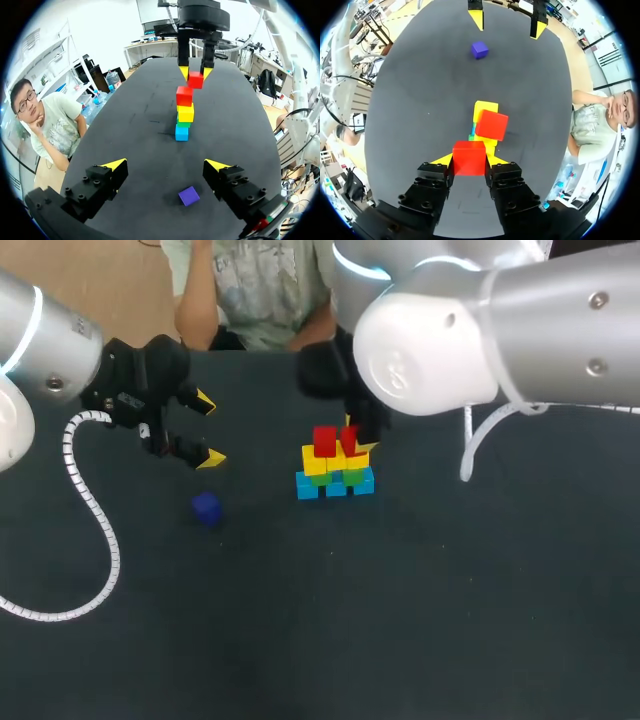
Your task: Place the blue cubes, place green cubes on the blue cubes, place the yellow cubes on the green cubes, then place the red cubes on the yellow cubes, and place purple cube on the red cubes.
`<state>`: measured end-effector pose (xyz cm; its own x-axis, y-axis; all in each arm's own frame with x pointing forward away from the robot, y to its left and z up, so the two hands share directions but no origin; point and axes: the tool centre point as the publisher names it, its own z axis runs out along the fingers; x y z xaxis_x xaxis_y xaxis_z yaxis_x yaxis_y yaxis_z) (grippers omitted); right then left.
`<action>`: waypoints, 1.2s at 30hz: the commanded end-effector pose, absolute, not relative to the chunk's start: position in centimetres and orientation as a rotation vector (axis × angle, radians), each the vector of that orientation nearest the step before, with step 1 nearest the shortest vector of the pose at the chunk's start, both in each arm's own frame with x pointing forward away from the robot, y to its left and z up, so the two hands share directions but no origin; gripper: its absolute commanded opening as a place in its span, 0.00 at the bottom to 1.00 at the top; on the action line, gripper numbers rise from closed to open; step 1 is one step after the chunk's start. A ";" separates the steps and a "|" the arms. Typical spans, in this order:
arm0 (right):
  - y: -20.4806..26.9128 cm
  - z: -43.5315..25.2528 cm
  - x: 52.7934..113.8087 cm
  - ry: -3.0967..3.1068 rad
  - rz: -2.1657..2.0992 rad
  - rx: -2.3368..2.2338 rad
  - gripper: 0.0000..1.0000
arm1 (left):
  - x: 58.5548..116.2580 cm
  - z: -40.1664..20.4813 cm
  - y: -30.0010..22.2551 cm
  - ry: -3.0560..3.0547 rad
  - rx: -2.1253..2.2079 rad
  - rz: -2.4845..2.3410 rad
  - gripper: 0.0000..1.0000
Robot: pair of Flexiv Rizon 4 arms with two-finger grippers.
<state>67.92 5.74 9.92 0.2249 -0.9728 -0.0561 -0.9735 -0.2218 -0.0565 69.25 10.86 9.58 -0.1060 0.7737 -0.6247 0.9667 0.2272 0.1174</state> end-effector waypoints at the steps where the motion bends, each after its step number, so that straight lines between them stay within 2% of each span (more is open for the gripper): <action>1: 6.0 9.8 68.3 1.912 0.017 -2.400 0.00 | 69.3 9.5 11.0 1.926 1.596 -0.437 1.00; 36: 6.4 8.6 68.9 1.914 0.043 -2.406 0.00 | 69.3 9.5 11.0 1.926 1.596 -0.437 1.00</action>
